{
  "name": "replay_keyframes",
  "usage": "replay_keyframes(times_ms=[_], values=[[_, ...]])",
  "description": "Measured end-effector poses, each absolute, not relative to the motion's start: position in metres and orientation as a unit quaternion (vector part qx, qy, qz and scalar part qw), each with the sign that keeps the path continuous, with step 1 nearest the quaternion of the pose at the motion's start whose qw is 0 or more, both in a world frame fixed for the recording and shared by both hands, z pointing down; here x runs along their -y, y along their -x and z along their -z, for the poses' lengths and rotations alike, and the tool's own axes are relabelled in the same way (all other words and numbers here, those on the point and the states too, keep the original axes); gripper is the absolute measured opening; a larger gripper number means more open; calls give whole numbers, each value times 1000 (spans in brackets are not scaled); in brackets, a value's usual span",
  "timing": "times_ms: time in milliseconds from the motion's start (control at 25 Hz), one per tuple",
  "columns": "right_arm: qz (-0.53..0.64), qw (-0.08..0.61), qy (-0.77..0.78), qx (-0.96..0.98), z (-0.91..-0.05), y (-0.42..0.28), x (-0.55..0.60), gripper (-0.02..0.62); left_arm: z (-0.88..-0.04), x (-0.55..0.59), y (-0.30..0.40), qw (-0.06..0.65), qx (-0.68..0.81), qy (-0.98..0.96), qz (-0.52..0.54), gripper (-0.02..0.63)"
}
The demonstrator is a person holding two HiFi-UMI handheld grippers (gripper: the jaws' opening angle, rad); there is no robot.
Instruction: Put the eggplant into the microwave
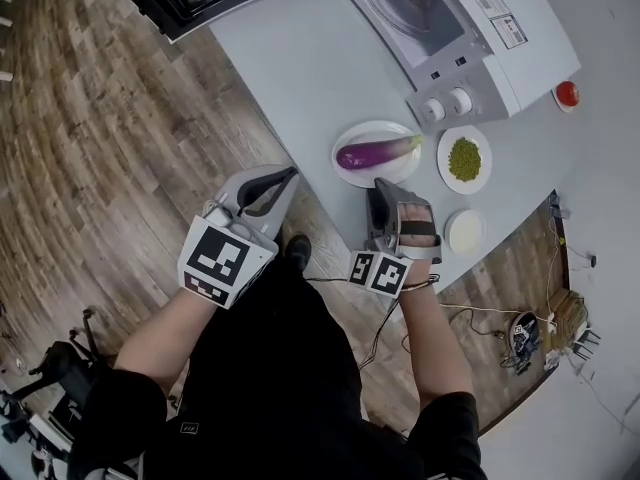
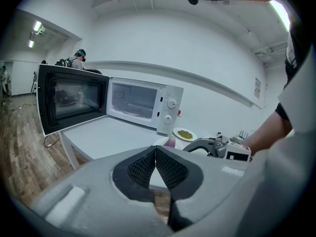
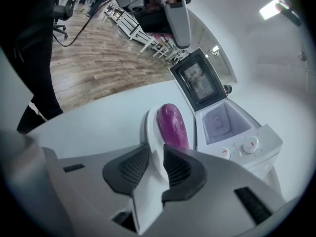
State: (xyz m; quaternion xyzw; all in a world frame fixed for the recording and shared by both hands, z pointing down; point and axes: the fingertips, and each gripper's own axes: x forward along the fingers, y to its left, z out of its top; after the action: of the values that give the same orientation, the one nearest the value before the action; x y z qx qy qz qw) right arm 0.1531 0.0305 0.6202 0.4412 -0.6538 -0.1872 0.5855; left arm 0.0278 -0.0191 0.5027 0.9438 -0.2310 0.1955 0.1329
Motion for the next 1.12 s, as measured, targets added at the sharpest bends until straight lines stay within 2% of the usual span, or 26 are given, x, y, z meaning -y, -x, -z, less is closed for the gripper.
replay_keyframes(times_ms=[360, 440, 600, 1120], values=[[195, 581, -442, 656, -618, -151, -21, 100, -503, 8, -25, 132, 237, -941, -201, 9], [201, 590, -431, 652, -620, -150, -19, 93, -504, 9, -24, 132, 238, -941, -203, 9], [215, 608, -413, 643, -626, -146, -18, 32, -504, 10, -21, 133, 241, -940, -203, 9], [238, 617, -419, 622, -624, -144, -15, 31, -509, 9, -17, 137, 234, -941, -203, 9]])
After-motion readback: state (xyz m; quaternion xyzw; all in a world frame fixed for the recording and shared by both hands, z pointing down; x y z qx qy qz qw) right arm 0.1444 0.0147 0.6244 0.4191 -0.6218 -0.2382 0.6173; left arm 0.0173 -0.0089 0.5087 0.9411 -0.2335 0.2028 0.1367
